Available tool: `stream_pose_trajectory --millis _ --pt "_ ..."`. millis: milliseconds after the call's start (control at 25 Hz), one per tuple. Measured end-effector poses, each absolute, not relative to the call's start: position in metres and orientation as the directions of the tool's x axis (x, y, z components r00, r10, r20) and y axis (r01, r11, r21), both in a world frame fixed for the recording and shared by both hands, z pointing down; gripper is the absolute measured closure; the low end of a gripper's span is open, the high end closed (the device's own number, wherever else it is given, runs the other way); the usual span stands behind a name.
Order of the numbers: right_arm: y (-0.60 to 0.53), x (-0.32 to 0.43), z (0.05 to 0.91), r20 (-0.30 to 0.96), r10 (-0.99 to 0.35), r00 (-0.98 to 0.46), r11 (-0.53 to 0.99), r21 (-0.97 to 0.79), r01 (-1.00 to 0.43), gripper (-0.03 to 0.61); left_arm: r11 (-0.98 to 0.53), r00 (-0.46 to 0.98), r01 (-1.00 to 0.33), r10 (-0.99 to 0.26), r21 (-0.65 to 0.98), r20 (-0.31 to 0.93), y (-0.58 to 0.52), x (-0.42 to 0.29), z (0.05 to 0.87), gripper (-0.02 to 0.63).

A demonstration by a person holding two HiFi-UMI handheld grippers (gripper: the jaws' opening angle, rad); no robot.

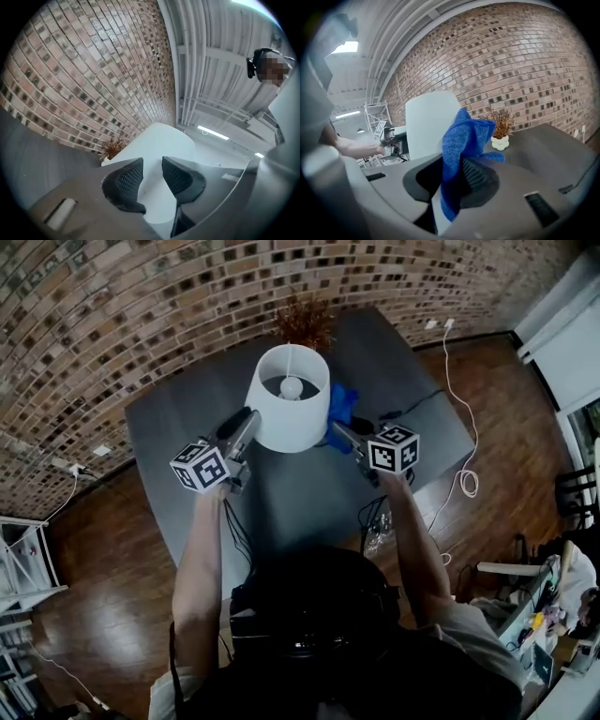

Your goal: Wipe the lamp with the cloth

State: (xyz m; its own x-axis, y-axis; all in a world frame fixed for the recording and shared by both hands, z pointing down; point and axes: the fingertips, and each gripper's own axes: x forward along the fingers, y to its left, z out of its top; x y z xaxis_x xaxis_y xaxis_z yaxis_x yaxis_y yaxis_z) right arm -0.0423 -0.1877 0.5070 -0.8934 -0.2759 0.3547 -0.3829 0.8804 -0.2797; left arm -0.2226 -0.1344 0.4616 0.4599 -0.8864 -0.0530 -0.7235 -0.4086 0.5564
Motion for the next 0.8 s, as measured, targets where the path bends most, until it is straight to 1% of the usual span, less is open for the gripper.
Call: stream_pose_trajectory --millis 320,400,520,600,680,800 --pt "-0.17 -0.056 0.51 0.368 -0.245 -0.897 0.88 -0.304 -0.365 0.497 -0.466 0.505 -0.63 -0.854 0.621 -0.129 -0.164 -0.244 0.46 0.506" --pt "-0.163 -0.064 0.511 0.373 -0.227 -0.899 0.886 -0.304 -0.35 0.497 -0.464 0.497 -0.626 -0.857 0.627 -0.138 -0.168 -0.251 0.458 0.518" --pt "-0.15 -0.078 0.511 0.378 -0.2 -0.904 0.899 -0.295 -0.323 0.497 -0.452 0.476 -0.643 -0.868 0.618 -0.14 -0.171 -0.261 0.456 0.564" --pt "-0.142 -0.081 0.513 0.374 -0.208 -0.904 0.896 -0.298 -0.33 0.497 -0.442 0.466 -0.657 -0.875 0.61 -0.132 -0.164 -0.268 0.461 0.581" --pt "-0.144 -0.07 0.509 0.338 -0.27 -0.902 0.864 -0.328 -0.382 0.495 -0.441 0.468 -0.674 -0.875 0.593 -0.12 -0.152 -0.271 0.465 0.58" --pt "-0.161 -0.019 0.508 0.264 -0.471 -0.842 0.725 -0.427 -0.54 0.494 -0.422 0.445 -0.711 -0.889 0.562 -0.105 -0.129 -0.276 0.465 0.555"
